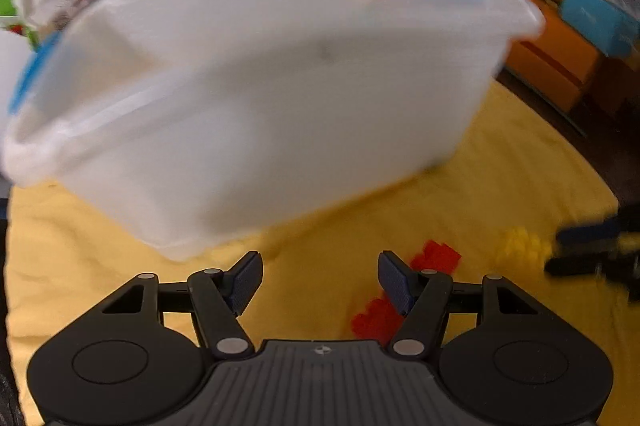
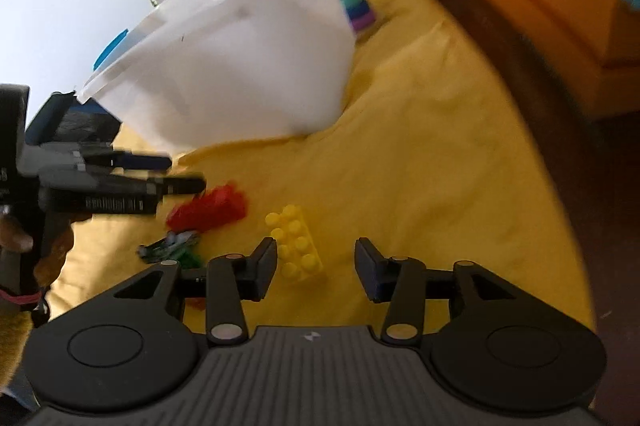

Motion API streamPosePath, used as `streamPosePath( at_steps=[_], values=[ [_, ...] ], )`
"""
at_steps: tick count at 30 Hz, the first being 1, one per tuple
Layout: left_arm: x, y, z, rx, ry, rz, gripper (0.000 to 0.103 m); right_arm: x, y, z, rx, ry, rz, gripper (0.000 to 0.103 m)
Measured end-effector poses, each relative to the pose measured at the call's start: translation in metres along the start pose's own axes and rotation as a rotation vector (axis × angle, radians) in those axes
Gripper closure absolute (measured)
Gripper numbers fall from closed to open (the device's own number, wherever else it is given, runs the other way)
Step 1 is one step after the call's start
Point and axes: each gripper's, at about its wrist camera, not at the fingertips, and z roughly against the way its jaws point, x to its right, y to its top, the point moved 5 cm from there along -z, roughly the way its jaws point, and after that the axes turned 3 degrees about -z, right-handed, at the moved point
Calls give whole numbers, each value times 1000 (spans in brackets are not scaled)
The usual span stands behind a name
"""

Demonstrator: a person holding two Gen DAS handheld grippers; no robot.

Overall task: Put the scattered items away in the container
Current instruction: 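Grasp the red brick with the left tool while the right tool grasps the yellow brick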

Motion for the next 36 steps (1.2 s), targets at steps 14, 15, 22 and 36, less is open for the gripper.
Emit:
streamPosePath(
  at_steps=[14,15,22,36],
  values=[
    [39,-32,48,49,-46,-204,39,-23,1,6,56,-60,235,56],
    [41,-31,50,48,-39,-237,39,-25,2,6,55,-56,238,56],
    [67,-14,54,71,-63,-667,39,-29,3,13,68,-41,255,56],
    [91,-24,33,27,-219,-930,71,-12,-8,24,63,-80,166,56]
  ],
)
